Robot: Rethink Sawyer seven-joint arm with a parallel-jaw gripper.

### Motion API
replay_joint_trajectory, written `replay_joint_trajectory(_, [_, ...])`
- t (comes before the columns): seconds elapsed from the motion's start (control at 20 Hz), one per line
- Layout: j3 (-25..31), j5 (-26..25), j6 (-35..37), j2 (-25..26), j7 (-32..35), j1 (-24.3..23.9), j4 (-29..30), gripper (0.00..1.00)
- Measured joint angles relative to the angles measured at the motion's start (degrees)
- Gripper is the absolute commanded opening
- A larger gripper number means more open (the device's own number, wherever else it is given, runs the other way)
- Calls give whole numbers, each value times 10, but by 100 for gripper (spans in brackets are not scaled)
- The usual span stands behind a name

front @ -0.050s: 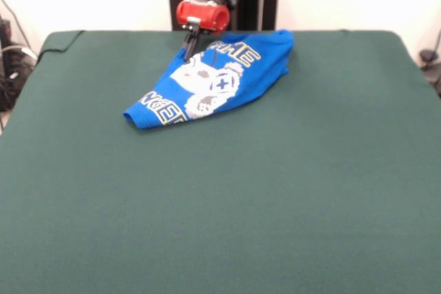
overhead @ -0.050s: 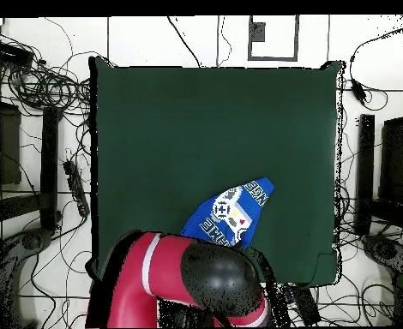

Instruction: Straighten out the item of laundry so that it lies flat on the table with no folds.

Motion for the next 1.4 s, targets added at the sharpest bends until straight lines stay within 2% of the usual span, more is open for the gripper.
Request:
replay_joint_trajectory(0.15, [-5,22,3,-6,0,18,12,0])
replay_joint_trajectory(0.3, [-14,80,3,-15,0,63,35,0])
replay_joint_trajectory(0.35, [-23,131,3,-19,0,106,57,0])
replay_joint_trajectory(0.45, [-32,182,3,-22,0,149,77,0])
replay_joint_trajectory(0.5, [-34,192,3,-23,0,158,82,0])
replay_joint_trajectory(0.55, [-42,229,3,-28,0,197,98,0])
replay_joint_trajectory(0.65, [-52,236,3,-32,0,221,107,0])
replay_joint_trajectory(0.7, [-60,218,4,-35,0,225,108,0])
replay_joint_trajectory(0.75, [-64,185,7,-40,0,219,107,0])
replay_joint_trajectory(0.85, [-55,-9,49,-72,0,154,87,0])
replay_joint_trajectory(1.0, [29,-327,166,-133,22,22,49,0])
replay_joint_trajectory(1.05, [41,-368,179,-139,30,11,43,0])
replay_joint_trajectory(1.1, [74,-511,218,-159,65,-12,19,0])
replay_joint_trajectory(1.2, [98,-673,235,-177,125,-10,-22,0])
replay_joint_trajectory(1.35, [99,-830,236,-184,224,24,-87,0])
replay_joint_trajectory(1.4, [96,-857,240,-182,249,35,-98,0])
